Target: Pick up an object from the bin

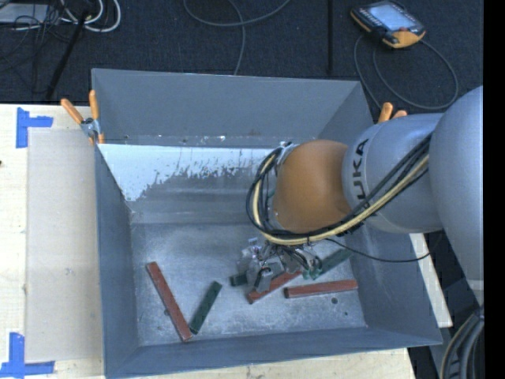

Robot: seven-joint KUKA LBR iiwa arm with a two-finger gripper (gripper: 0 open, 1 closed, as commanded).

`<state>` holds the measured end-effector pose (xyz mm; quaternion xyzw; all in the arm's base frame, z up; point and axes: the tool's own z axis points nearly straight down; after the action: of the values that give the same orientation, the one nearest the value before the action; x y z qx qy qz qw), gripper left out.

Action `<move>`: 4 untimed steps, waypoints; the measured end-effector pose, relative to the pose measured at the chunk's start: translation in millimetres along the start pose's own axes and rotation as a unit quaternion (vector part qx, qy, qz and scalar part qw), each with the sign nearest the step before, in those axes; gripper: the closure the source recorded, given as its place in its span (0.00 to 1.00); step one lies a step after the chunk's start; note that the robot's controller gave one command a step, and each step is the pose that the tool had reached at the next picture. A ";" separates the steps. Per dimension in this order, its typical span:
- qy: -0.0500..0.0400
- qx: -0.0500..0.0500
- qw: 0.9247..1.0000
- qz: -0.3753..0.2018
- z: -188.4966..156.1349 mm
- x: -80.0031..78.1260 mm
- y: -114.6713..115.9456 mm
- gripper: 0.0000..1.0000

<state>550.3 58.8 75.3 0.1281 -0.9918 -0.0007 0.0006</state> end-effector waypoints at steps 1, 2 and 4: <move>0.005 0.000 1.000 -0.015 -49.0 34.5 6.0 1.00; -0.006 0.002 0.999 -0.038 -60.2 46.0 6.8 1.00; -0.005 0.001 0.998 -0.062 -15.7 8.6 -29.3 1.00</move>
Offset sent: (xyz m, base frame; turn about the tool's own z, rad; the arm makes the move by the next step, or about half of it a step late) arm -0.0730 -0.0102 -0.0053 -0.1448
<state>549.4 28.3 91.0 0.1889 -0.9820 0.0002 -0.0042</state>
